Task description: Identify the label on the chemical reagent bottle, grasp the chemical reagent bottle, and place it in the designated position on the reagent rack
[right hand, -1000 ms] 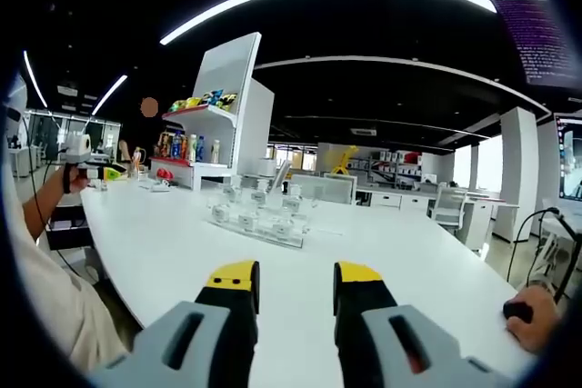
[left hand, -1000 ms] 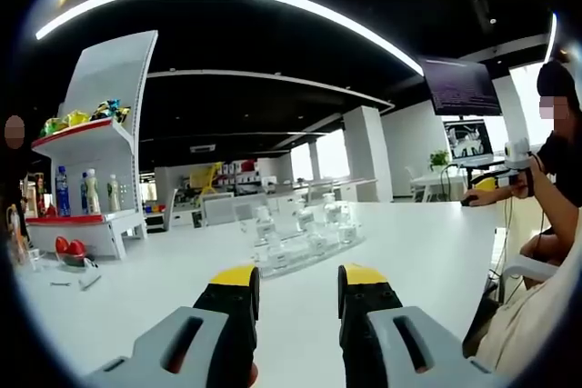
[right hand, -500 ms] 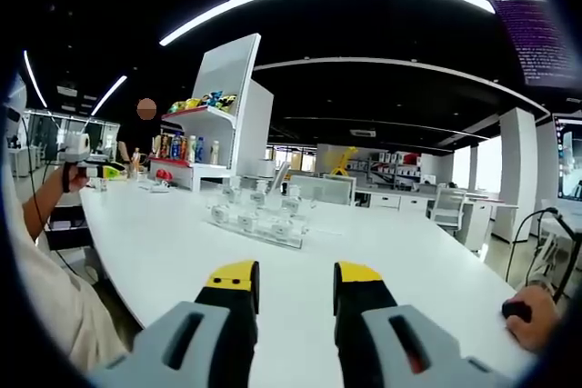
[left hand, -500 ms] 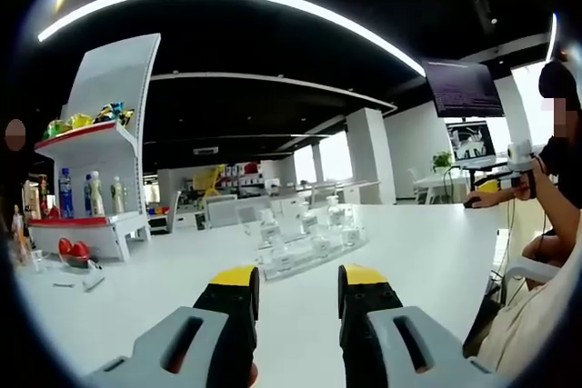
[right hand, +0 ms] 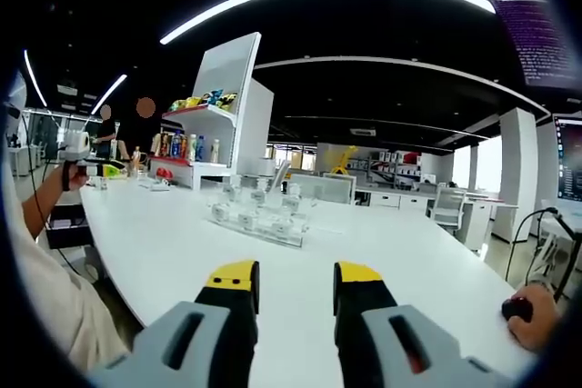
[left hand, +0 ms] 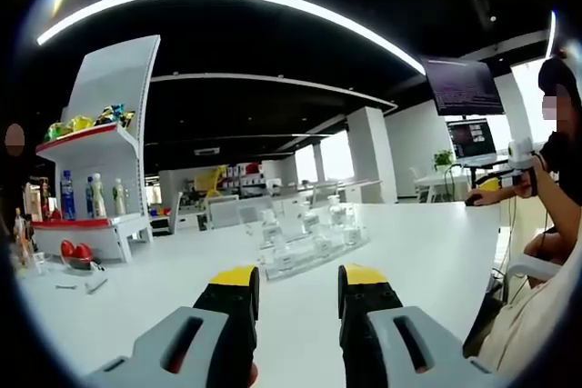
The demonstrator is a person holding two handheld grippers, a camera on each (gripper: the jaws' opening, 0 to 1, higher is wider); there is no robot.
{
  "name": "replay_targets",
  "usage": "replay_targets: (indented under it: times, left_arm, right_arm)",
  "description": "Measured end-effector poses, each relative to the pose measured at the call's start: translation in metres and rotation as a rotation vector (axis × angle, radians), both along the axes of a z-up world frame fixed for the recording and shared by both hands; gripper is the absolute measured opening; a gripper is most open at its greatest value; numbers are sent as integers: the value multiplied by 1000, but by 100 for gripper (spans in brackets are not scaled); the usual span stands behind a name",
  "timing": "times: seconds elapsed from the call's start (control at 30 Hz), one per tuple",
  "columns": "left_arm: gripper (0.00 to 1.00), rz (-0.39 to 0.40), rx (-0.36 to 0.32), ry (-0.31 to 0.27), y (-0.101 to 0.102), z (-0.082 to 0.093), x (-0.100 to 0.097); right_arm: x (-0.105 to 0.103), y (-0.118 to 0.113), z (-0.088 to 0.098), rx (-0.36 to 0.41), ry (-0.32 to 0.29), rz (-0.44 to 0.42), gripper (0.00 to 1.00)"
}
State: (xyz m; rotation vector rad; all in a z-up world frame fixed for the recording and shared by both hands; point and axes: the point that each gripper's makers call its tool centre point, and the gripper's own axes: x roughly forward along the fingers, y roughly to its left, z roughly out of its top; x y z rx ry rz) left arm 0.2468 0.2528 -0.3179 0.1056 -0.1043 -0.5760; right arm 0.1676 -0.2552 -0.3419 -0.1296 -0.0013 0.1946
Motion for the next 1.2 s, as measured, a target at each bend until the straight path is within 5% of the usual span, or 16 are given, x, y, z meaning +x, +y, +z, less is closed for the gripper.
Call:
replay_targets:
  times: [1.2]
  left_arm:
    - [36,-2,8,5,-1,-3,0]
  right_arm:
    - [-1,1,-7,-1,17,6,33]
